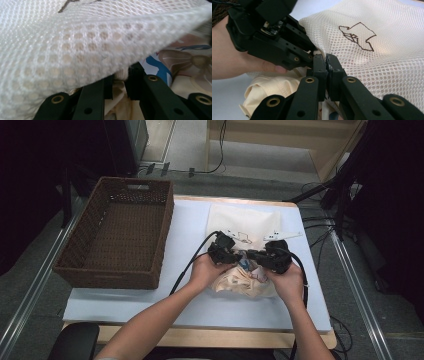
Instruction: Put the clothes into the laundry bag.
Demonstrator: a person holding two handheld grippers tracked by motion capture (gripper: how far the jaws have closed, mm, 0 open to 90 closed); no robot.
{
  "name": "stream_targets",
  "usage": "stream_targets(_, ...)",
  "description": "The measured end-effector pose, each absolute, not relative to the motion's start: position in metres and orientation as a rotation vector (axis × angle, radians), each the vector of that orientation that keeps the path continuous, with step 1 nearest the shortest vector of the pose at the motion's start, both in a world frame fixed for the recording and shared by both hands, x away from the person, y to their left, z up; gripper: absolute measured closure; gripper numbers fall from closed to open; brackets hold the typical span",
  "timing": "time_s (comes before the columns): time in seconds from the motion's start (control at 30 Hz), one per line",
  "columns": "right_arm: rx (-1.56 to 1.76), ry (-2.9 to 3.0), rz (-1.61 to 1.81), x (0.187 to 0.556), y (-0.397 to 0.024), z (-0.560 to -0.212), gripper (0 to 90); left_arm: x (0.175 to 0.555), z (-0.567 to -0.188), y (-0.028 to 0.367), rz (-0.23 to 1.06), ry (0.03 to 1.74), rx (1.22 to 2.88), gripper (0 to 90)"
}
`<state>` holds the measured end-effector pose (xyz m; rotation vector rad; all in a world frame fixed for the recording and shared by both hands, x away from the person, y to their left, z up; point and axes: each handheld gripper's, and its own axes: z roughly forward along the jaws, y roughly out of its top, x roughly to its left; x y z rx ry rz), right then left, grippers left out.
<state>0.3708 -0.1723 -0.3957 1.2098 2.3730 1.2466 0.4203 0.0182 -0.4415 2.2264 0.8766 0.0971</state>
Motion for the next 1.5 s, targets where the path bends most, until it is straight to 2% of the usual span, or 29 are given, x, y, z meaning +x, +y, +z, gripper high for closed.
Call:
stream_targets(0.2,1.215,2.366,1.253,0.371,-0.175,-0.395,88.7,0.412,-0.427,0.027,0.033,0.827,2.243,69.3)
stream_targets(0.23,1.209,2.361,1.255,0.371,-0.176,-0.395,88.8,0.411,-0.425,0.028,0.02,0.814,2.247,63.5)
stream_targets(0.27,1.209,2.361,1.255,0.371,-0.176,-0.395,88.8,0.41,-0.423,0.03,0.006,0.796,2.261,63.5)
stream_targets(0.43,1.218,2.358,1.258,0.371,-0.177,-0.394,88.7,0.402,-0.412,0.037,-0.053,0.751,2.258,44.7)
stream_targets(0.47,1.217,2.358,1.258,0.371,-0.177,-0.393,88.7,0.401,-0.41,0.038,-0.043,0.739,2.269,43.1)
stream_targets(0.9,1.228,2.348,1.261,0.373,-0.177,-0.394,88.7,0.354,-0.382,0.064,-0.045,0.612,2.257,36.2)
stream_targets(1.13,1.229,2.34,1.246,0.37,-0.176,-0.393,88.7,0.35,-0.393,0.06,-0.101,0.573,2.261,34.2)
stream_targets(1.37,1.229,2.336,1.242,0.368,-0.175,-0.393,88.7,0.351,-0.413,0.047,-0.111,0.586,2.304,25.0)
stream_targets(1.5,1.217,2.336,1.234,0.367,-0.174,-0.392,88.7,0.346,-0.422,0.04,-0.107,0.571,2.29,23.9)
